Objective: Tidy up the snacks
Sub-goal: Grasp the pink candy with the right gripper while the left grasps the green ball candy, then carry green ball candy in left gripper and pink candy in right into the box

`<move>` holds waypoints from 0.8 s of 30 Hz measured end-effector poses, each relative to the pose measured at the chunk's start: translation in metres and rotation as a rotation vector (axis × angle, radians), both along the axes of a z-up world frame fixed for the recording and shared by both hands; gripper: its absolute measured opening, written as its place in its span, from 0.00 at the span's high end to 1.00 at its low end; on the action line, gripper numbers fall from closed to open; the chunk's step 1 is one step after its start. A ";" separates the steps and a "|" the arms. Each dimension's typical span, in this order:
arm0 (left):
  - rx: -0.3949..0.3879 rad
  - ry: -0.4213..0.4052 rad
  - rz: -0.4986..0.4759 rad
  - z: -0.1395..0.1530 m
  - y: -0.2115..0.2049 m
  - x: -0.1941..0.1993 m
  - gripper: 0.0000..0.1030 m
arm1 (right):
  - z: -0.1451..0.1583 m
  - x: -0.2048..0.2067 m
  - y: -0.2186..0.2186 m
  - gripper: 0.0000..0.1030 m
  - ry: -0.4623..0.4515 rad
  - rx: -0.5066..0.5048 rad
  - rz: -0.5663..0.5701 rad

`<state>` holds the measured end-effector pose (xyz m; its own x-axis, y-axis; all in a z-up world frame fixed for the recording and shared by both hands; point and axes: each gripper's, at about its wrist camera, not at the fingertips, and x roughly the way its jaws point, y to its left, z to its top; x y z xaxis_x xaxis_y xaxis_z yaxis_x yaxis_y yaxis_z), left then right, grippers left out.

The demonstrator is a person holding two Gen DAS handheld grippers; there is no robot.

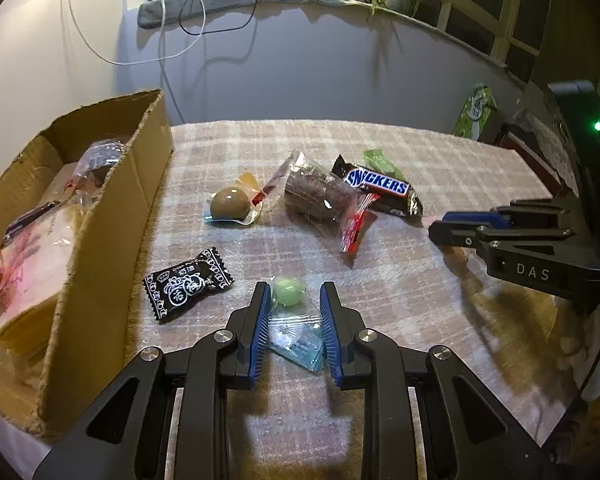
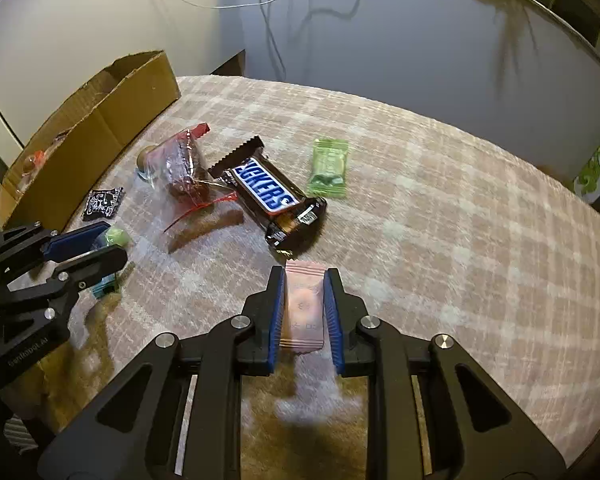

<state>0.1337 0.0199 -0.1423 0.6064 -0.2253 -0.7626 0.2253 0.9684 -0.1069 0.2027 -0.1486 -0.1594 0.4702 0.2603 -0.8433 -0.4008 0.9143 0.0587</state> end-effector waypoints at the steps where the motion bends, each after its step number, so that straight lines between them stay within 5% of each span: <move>1: -0.006 -0.004 0.002 0.002 0.000 -0.001 0.77 | 0.000 0.000 -0.002 0.81 0.001 0.005 -0.002; 11: -0.042 -0.057 -0.005 0.026 -0.001 -0.019 0.77 | 0.013 -0.013 -0.022 0.81 -0.016 0.051 -0.019; 24: -0.058 -0.144 0.050 0.064 0.029 -0.038 0.77 | 0.068 -0.034 -0.006 0.81 -0.099 0.116 0.038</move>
